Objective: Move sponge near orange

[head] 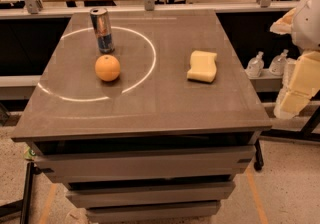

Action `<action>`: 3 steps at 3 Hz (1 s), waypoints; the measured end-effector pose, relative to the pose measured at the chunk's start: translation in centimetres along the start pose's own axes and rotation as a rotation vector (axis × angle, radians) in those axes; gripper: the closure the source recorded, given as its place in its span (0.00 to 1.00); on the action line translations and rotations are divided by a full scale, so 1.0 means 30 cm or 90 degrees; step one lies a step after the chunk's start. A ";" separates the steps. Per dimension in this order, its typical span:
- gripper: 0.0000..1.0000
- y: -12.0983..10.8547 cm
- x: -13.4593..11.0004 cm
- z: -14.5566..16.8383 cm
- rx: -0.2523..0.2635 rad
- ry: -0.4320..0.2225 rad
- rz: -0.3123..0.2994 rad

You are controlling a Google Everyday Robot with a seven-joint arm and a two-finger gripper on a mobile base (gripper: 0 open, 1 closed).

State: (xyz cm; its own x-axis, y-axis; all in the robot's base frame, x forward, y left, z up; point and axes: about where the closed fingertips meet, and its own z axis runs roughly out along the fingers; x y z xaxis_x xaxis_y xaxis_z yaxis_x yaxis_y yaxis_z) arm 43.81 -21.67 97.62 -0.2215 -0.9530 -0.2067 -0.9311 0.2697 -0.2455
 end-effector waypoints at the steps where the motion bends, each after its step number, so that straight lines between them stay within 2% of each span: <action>1: 0.00 0.000 0.000 0.000 0.000 0.000 0.000; 2: 0.00 -0.032 -0.011 -0.008 0.021 -0.030 0.013; 3: 0.00 -0.104 0.015 -0.009 0.051 -0.087 0.035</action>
Offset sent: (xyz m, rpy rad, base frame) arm 0.0223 -0.0009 0.0083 0.1052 -0.0817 -0.0339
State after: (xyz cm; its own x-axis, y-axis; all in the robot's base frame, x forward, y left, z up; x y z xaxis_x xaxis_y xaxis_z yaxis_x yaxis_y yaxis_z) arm 46.53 -22.97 98.53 -0.2243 -0.9105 -0.3473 -0.8918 0.3355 -0.3036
